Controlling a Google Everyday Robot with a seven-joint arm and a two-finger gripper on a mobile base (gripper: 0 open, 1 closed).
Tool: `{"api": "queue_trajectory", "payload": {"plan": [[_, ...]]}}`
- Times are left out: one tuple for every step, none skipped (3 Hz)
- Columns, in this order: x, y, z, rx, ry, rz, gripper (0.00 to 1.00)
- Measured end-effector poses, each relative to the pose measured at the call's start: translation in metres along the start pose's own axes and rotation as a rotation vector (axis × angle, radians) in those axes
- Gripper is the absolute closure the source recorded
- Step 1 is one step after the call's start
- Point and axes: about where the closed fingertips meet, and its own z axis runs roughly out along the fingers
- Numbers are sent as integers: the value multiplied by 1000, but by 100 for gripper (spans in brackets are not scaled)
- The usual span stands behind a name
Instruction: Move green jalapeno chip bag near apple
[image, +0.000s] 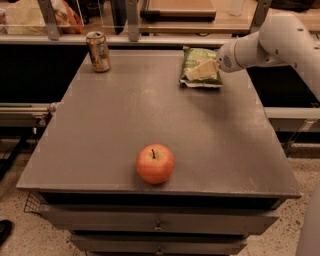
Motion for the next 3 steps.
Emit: {"api": "queue_trajectory", "payload": {"plan": [[8, -1, 4, 6, 8, -3, 41], [13, -3, 1, 11, 20, -17, 65], [6, -3, -8, 5, 7, -50, 88]]}}
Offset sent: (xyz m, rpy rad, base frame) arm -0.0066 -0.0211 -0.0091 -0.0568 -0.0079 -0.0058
